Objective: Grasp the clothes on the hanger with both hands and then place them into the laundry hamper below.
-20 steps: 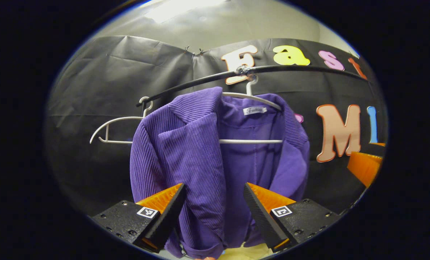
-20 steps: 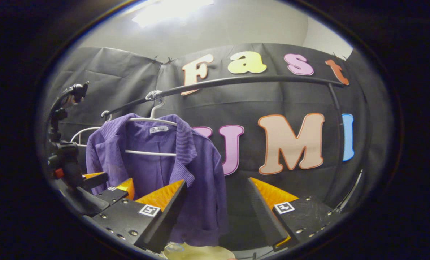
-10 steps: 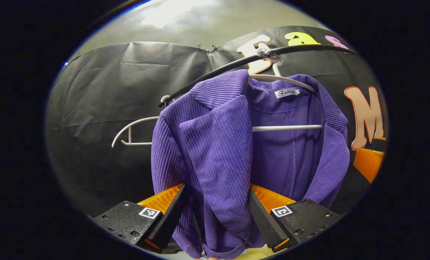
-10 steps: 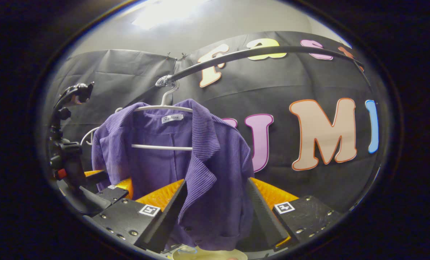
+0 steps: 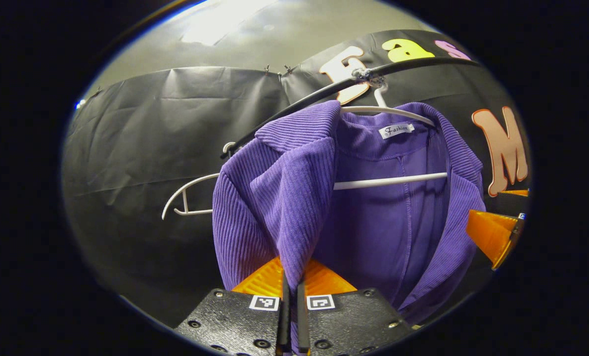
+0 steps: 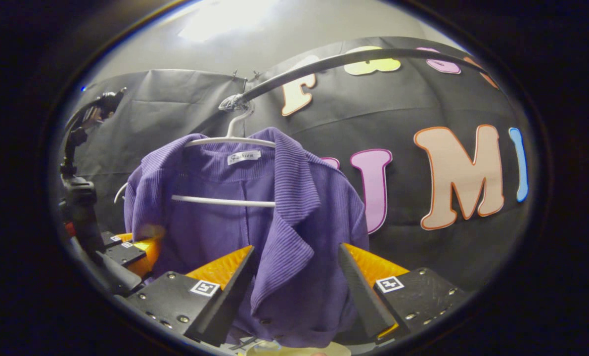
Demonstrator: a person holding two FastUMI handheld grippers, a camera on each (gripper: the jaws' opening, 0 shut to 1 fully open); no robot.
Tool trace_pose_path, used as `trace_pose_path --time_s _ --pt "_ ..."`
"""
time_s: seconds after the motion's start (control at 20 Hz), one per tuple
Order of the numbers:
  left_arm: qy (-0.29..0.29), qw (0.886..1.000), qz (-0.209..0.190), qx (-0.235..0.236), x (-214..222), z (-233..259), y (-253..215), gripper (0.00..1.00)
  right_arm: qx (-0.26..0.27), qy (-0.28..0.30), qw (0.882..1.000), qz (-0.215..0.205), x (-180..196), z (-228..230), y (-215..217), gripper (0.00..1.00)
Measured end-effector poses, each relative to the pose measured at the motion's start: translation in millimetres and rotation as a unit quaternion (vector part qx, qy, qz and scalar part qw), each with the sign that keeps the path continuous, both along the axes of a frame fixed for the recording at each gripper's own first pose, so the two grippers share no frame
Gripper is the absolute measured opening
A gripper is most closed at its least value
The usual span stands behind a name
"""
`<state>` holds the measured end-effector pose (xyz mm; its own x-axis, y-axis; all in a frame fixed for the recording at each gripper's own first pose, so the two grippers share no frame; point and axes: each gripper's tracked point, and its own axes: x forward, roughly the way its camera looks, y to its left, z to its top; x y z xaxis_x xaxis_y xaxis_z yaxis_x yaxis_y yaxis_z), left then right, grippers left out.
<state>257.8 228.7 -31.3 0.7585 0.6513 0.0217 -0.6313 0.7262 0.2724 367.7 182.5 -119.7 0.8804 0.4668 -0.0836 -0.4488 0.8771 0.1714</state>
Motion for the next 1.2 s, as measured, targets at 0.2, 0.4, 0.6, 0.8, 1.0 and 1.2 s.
trace_pose_path --time_s 0.2,0.4,0.6,0.8,1.0,1.2 --pt "0.005 1.0 -0.014 -0.017 -9 14 -14 0.04 -0.007 0.0 1.0 -0.016 17 -2 12 0.99" --pt "0.002 0.999 -0.03 -0.032 -21 35 -27 0.04 -0.024 -0.008 0.998 -0.051 42 -1 18 0.99" --pt "-0.009 0.997 -0.063 -0.052 -24 60 -39 0.02 -0.043 -0.013 0.996 -0.073 54 -7 17 0.94" --pt "-0.007 0.995 -0.073 -0.073 -32 70 -40 0.04 -0.055 -0.011 0.994 -0.094 67 -14 7 0.99" --pt "-0.009 0.994 -0.084 -0.073 -44 85 -39 0.04 -0.073 -0.006 0.99 -0.122 75 -18 -14 0.89" --pt "-0.017 0.995 -0.076 -0.059 -61 109 -25 0.07 -0.081 0.004 0.986 -0.143 81 -15 -29 0.54"
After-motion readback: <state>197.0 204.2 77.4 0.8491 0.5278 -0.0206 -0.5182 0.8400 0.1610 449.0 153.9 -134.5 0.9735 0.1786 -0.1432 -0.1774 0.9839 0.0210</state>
